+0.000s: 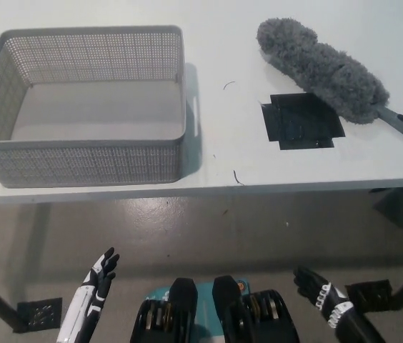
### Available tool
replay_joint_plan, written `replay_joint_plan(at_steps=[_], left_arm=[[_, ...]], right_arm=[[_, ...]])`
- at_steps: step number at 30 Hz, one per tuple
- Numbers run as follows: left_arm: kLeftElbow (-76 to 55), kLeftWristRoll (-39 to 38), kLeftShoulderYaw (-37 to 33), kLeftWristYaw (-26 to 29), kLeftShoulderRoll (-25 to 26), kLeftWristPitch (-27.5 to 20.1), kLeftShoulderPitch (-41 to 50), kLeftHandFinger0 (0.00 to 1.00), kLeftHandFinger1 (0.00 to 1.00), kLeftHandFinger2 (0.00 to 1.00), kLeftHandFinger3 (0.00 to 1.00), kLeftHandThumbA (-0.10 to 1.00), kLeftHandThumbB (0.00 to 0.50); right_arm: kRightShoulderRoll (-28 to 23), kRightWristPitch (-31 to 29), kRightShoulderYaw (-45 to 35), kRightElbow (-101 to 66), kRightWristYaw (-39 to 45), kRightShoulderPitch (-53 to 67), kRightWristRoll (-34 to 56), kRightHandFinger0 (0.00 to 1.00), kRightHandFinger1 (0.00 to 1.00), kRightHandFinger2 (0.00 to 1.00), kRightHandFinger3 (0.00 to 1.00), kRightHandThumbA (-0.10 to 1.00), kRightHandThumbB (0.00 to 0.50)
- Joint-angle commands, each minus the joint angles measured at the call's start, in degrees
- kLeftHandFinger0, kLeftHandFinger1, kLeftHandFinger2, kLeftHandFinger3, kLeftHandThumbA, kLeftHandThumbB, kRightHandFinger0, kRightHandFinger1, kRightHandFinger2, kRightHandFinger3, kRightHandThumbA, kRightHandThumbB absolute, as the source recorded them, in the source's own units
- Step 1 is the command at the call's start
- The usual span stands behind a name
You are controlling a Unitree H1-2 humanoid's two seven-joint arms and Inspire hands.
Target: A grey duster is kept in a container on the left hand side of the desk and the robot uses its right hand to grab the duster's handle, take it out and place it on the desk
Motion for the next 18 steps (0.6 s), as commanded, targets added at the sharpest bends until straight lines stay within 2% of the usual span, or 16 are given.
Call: replay_joint_plan(at_steps=[1,6,7,10,15,18], left_arm=[[-1.3,-1.0,-1.9,-1.8,1.0,-3.0,-2.0,1.0,1.0,1.0,1.0,1.0,0.181],[-1.0,-0.6,-2.0,-2.1,1.0,-1.7,-2.2,1.0,1.0,1.0,1.0,1.0,0.22],[-1.0,-0.7,-2.1,-2.2,1.1,-1.5,-2.3,1.0,1.0,1.0,1.0,1.0,0.207],[-1.6,-0.3,-2.4,-1.8,0.7,-0.2,-2.2,1.0,1.0,1.0,1.0,1.0,0.219],[-2.1,-0.7,-2.4,-1.9,0.8,0.4,-2.0,1.0,1.0,1.0,1.0,1.0,0.195],[-1.9,-0.6,-2.3,-1.7,0.8,0.4,-2.2,1.0,1.0,1.0,1.0,1.0,0.198]], right_arm=[[0.0,-17.2,-1.2,16.8,-13.7,-6.3,-3.7,1.0,1.0,1.0,1.0,1.0,0.448],[-0.9,-13.6,0.3,19.4,-13.1,-7.8,-2.3,1.0,1.0,1.0,1.0,1.0,0.444],[-1.1,-14.0,0.8,20.3,-13.6,-8.1,-2.3,1.0,1.0,1.0,1.0,1.0,0.445],[-1.8,-14.0,2.2,21.7,-14.9,-9.0,-3.3,1.0,1.0,1.0,1.0,1.0,0.434],[-2.3,-13.9,4.5,22.0,-18.6,-8.8,-7.1,1.0,1.0,1.0,1.0,1.0,0.367],[-3.0,-13.6,5.7,22.0,-19.9,-8.7,-7.3,1.0,1.0,1.0,1.0,1.0,0.372]])
